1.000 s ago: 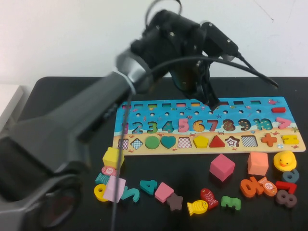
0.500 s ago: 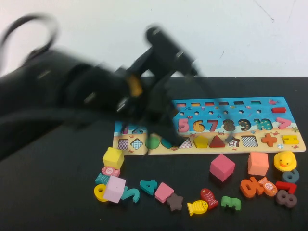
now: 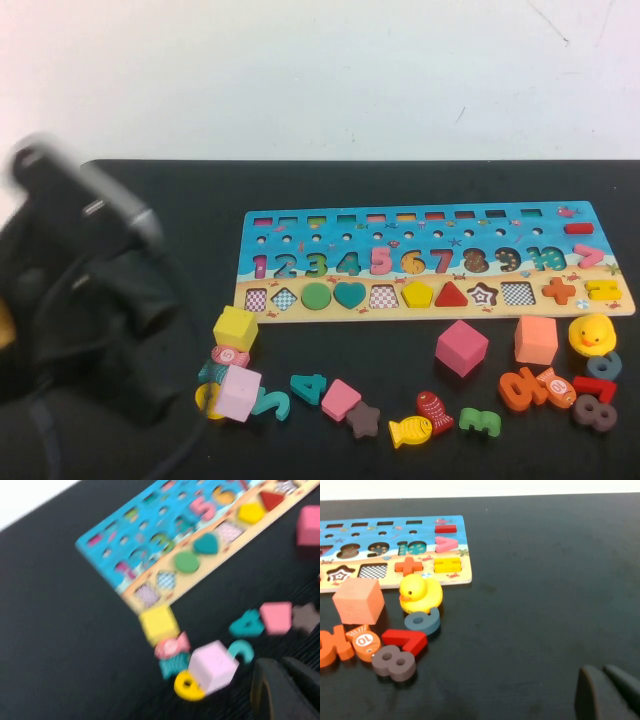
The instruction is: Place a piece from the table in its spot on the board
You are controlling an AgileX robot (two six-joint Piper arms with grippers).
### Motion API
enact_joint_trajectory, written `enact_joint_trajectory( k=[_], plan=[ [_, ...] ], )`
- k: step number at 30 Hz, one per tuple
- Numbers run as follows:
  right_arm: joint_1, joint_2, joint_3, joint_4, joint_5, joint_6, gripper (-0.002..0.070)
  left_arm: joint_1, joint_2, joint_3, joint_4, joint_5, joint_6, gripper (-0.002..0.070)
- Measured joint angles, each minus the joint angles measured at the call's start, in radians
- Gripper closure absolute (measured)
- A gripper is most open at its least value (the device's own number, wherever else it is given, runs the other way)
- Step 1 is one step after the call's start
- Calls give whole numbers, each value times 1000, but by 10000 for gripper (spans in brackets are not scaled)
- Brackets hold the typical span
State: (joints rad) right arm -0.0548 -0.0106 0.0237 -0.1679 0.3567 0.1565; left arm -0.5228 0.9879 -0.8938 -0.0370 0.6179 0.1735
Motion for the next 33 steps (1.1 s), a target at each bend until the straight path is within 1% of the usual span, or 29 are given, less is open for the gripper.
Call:
enact_joint_trajectory(
  k=[2,4,8,10,11,12,18,22,27,33],
  plan=[
    [0,0,0,0,0,0,658,29,-65,67,2,-13,-6,676],
    [0,0,0,0,0,0,657,56,-135,147,15,-62,-22,676],
    [0,0,0,1,0,0,657,105,-302,337,49,-238,-82,676],
    [0,0,0,1,0,0,657,144,-412,449,64,-332,-128,676],
    [0,0,0,1,0,0,657,184,-530,548,68,-388,-166,676],
    [0,0,0,1,0,0,657,208,-588,591,70,-407,-182,676],
    [0,0,0,1,0,0,657,346,-877,768,74,-413,-205,676],
    [0,0,0,1,0,0,658,415,-990,853,24,-411,-205,676],
    [0,0,0,1,0,0,657,459,-998,912,-10,-411,-205,676],
    [0,0,0,1,0,0,657,461,-1001,914,-13,-395,-205,676]
  ],
)
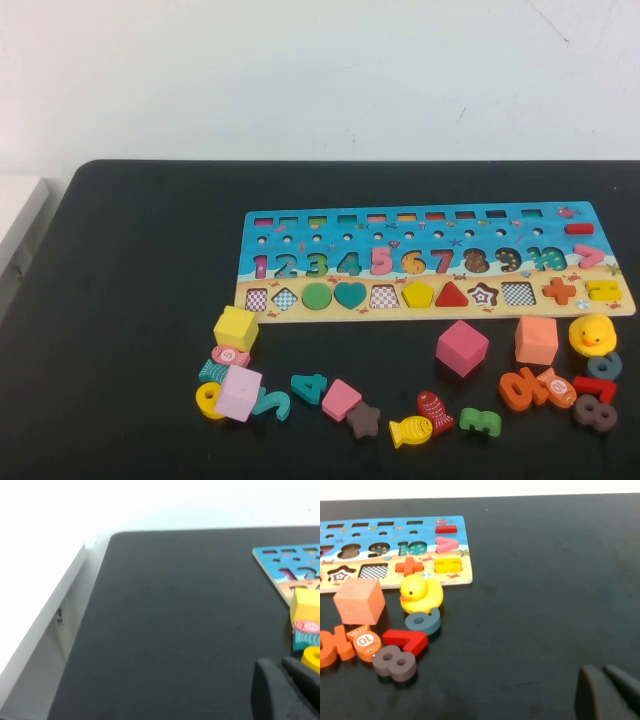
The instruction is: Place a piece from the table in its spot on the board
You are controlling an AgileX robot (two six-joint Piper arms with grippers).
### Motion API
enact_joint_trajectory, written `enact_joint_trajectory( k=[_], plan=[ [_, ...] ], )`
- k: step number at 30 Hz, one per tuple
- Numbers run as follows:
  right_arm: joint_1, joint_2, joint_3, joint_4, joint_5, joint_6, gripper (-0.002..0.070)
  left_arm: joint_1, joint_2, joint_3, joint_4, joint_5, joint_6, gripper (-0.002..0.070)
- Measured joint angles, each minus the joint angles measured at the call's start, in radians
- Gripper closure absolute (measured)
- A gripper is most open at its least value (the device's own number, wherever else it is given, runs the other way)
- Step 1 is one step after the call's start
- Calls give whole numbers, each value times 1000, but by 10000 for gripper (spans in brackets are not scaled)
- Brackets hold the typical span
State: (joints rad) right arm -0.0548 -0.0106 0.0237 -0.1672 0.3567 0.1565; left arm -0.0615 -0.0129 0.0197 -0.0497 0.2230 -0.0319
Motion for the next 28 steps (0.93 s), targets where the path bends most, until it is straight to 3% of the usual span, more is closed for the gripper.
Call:
enact_joint_trajectory(
  k=[9,28],
  plan=[
    [0,0,0,0,0,0,657,0,-2,-2,4,81,0,676],
    [0,0,0,0,0,0,657,0,-2,-2,7,83,0,676]
  ],
)
